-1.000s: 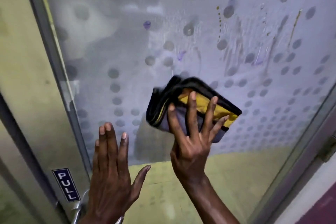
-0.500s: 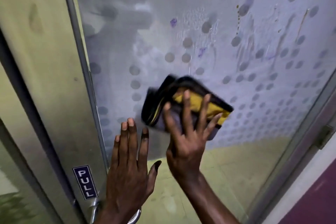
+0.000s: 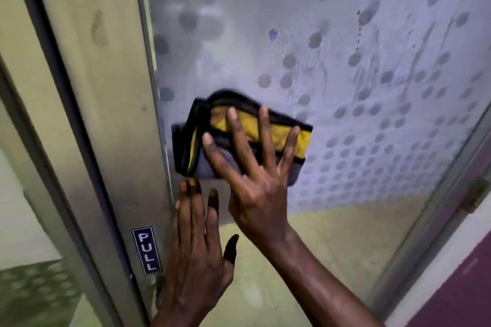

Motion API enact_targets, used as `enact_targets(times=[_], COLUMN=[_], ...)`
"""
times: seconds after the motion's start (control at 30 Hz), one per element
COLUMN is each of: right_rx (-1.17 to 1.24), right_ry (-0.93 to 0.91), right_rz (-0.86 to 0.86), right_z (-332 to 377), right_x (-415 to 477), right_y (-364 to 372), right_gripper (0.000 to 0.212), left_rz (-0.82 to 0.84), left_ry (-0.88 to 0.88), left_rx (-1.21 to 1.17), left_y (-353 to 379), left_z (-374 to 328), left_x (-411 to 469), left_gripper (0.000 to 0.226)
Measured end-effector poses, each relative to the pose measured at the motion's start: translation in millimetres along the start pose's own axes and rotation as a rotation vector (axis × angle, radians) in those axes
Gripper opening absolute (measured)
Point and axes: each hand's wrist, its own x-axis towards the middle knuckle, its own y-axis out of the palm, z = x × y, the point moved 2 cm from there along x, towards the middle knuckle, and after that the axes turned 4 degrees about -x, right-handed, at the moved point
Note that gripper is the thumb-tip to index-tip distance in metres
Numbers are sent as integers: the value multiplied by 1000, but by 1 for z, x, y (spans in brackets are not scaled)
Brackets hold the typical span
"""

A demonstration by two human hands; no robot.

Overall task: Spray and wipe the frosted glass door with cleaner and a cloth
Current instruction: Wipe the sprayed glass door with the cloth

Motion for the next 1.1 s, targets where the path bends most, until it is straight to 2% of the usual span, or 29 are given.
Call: enact_targets(times=[0.07,0.13,0.23,0.33,0.4,0.47,0.53,0.6,0.67,0.77,0.87,0.97,1.1], right_rx=[-54,-108,-68,-11,-10,-13,24,41,25,31,14,9,-68], right_ry=[-13,-1,70,132,139,75,0,-13,15,36,105,171,31], right_rz=[37,3,-130,-262,-285,-230,-103,25,91,47,-112,-245,-210], right_z=[1,-3,-2,2,7,16,24,29,28,18,1,-18,-33], right_x=[-26,-29,19,82,94,76,28,-28,-60,-44,19,74,61], right_y=[1,-1,-3,-2,0,3,9,13,13,8,-2,-14,-23], right_gripper=[72,79,76,74,74,69,56,51,55,58,67,78,67], left_rz=[49,136,183,174,168,181,206,243,246,154,103,48,32], left_ry=[-39,-41,-19,-30,-33,-47,-55,-23,1,-38,-35,30,37], left_rx=[18,41,43,19,6,1,38,76,77,43,-43,-120,-99], left_y=[-1,-2,-6,-7,-7,-7,-8,-8,-8,-9,-9,-5,2], left_z=[6,12,14,11,9,7,8,10,12,7,-6,-23,-38], left_x=[-13,-21,-23,-22,-23,-23,-22,-23,-29,-32,-21,11,41], left_gripper=[94,103,116,118,117,115,106,89,70,85,99,103,107])
